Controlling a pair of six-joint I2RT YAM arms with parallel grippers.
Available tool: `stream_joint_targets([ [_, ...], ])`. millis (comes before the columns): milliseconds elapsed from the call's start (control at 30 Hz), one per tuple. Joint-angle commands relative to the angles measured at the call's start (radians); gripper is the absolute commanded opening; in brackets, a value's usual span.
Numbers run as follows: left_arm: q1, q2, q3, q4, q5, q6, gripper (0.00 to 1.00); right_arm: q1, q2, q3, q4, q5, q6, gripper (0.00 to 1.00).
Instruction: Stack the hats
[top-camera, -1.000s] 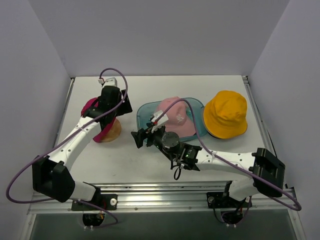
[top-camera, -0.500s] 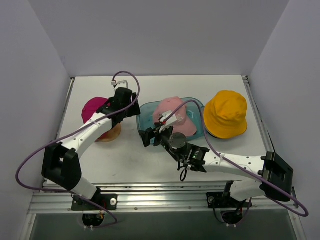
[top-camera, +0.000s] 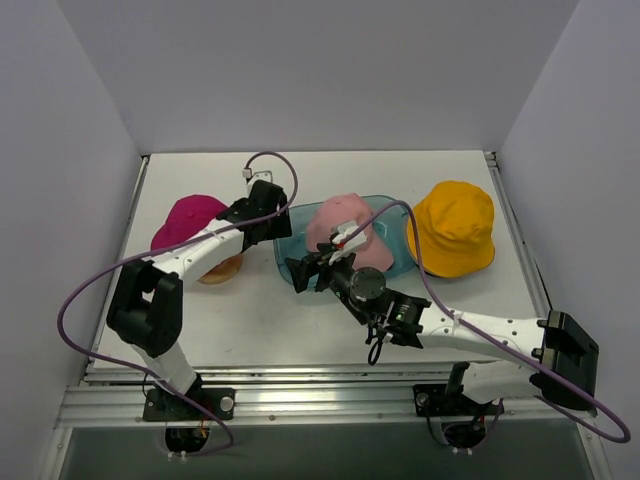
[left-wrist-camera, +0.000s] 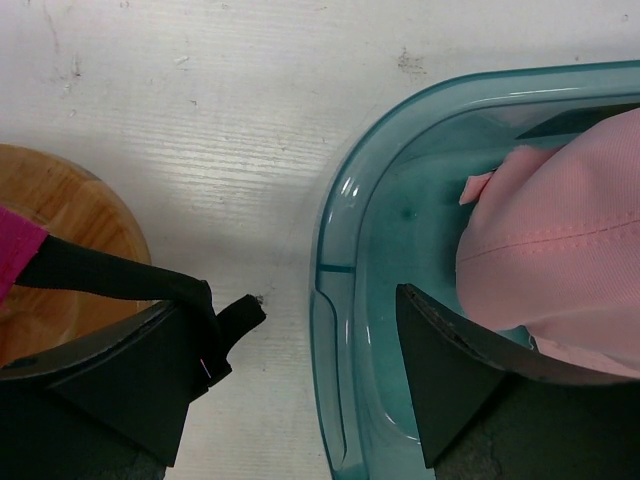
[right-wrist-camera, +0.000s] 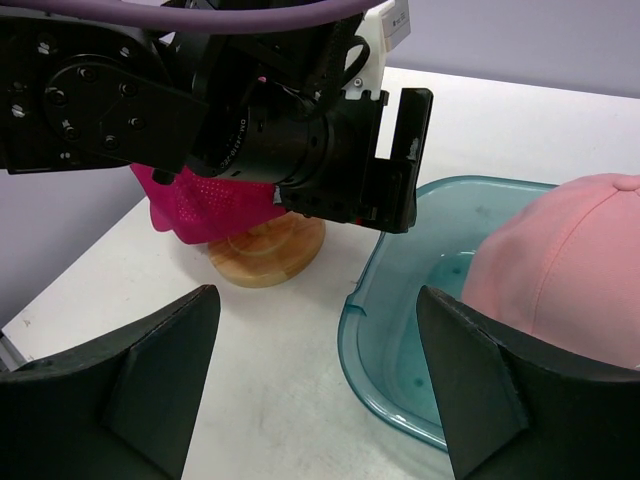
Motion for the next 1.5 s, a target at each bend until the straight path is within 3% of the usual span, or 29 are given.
stream_joint_targets([
  [0,-0.012,0.021,0.051,0.061,-0.005,0.007,0.83,-0.007,-0.022,-0.003,0.027,0.038,0.002,0.75],
  [933,-0.032,0.079,0.065,0.073,-0.016,0.015,0.84,-0.007,-0.049,-0.026,0.018,0.061,0.0,0.75],
  [1467,-0.067,0.053,0.189,-0.091,-0.068,0.044,0.94,-0.005,-0.049,-0.014,0.015,0.056,-0.003,0.75],
])
